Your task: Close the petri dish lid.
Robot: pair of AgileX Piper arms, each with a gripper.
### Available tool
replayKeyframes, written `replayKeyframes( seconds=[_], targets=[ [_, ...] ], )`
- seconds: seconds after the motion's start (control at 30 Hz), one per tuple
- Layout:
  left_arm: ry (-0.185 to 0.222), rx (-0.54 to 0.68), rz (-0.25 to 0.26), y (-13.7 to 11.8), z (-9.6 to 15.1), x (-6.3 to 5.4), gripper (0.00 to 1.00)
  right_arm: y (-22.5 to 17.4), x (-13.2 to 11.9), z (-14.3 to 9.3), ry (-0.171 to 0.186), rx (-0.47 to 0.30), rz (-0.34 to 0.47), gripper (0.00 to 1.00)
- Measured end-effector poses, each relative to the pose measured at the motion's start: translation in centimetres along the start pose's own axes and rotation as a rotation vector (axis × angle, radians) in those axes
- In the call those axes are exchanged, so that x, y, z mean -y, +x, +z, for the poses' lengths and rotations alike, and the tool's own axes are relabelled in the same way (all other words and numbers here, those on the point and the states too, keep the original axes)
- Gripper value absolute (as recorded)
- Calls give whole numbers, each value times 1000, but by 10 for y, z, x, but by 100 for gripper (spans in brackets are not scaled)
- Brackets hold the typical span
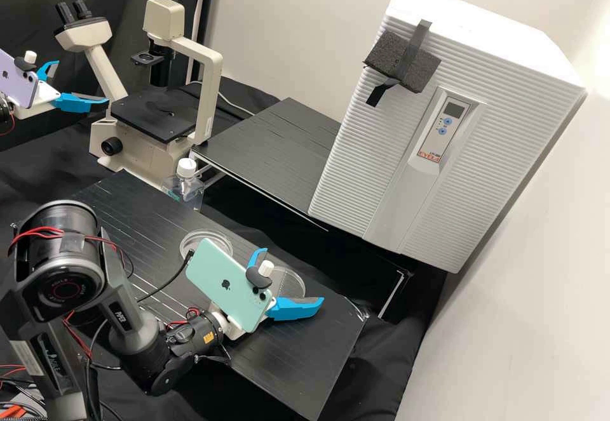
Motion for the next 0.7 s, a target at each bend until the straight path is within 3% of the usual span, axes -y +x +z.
replayKeyframes(
  seconds=[0.27,0.4,0.47,0.7],
  targets=[
    [0,0,0,0,0,0,100,1,1,0,10,1,-7,0],
    [0,0,0,0,0,0,100,1,-2,-3,43,-16,0,0],
    [0,0,0,0,0,0,100,-2,-5,-6,79,-29,-4,0],
    [0,0,0,0,0,0,100,-13,-14,-31,123,-167,-6,0]
  ],
)
